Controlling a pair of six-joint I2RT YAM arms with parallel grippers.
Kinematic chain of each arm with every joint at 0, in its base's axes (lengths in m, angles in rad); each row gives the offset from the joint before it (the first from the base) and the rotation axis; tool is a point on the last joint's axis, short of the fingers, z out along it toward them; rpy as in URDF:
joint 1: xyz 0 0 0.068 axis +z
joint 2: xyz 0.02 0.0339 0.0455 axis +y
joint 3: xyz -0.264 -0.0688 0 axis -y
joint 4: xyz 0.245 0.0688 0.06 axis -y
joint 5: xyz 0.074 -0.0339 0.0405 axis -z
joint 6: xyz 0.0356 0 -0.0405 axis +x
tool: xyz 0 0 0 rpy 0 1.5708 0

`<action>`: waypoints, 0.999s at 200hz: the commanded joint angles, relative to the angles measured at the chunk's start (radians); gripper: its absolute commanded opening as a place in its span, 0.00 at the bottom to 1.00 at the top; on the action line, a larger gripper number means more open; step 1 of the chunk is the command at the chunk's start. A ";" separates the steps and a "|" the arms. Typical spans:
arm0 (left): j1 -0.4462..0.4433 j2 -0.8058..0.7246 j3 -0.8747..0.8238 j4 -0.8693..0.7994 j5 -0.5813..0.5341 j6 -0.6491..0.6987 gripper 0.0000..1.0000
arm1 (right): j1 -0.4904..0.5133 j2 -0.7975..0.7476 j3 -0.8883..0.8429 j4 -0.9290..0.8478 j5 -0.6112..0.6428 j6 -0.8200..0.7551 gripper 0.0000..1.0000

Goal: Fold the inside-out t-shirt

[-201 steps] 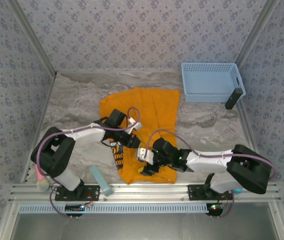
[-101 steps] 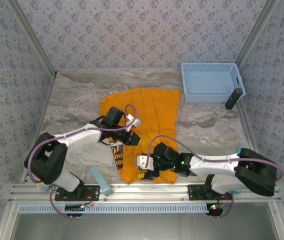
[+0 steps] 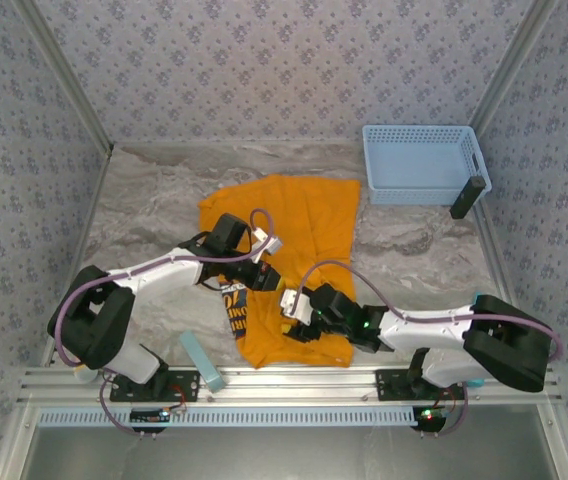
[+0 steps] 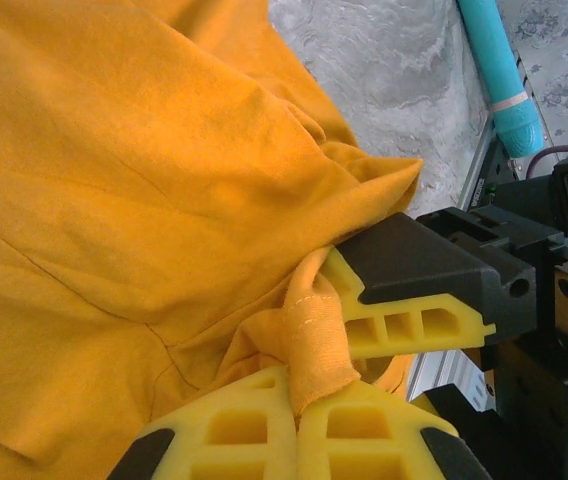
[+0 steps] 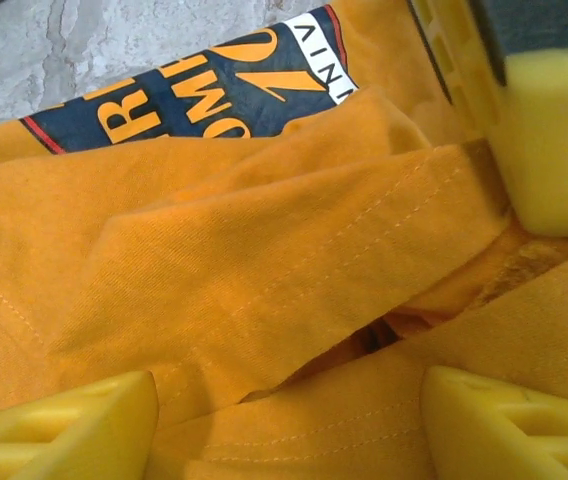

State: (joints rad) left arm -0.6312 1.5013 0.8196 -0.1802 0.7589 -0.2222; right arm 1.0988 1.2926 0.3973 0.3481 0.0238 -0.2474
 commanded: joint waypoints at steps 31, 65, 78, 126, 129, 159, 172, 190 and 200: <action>-0.025 -0.030 -0.007 0.030 0.008 -0.020 0.04 | 0.001 0.107 0.035 0.109 -0.259 -0.043 0.71; -0.027 -0.048 -0.019 0.039 -0.016 -0.032 0.04 | 0.003 0.134 0.061 0.105 -0.350 -0.071 0.70; -0.026 -0.060 -0.027 0.047 -0.030 -0.033 0.04 | 0.008 0.127 0.058 0.096 -0.404 -0.085 0.69; -0.026 -0.112 -0.040 0.035 -0.091 -0.003 0.04 | 0.018 0.043 0.030 0.041 -0.589 -0.137 0.59; -0.026 -0.114 -0.042 0.033 -0.091 0.000 0.04 | 0.019 0.036 0.030 0.026 -0.592 -0.143 0.58; -0.025 -0.135 -0.054 0.040 -0.099 0.026 0.05 | 0.010 -0.040 0.052 -0.135 -0.646 -0.203 0.47; -0.028 -0.141 -0.060 0.046 -0.098 0.032 0.05 | 0.003 -0.065 0.068 -0.211 -0.662 -0.234 0.42; -0.030 -0.148 -0.069 0.060 -0.103 0.036 0.05 | 0.001 -0.083 0.086 -0.286 -0.653 -0.273 0.40; -0.034 -0.147 -0.077 0.070 -0.113 0.044 0.05 | -0.003 -0.083 0.096 -0.306 -0.652 -0.285 0.40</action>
State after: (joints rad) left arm -0.6598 1.3811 0.7582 -0.1596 0.6792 -0.2134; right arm 1.0954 1.2293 0.4519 0.1970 -0.5587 -0.4591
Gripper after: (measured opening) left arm 0.057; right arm 0.401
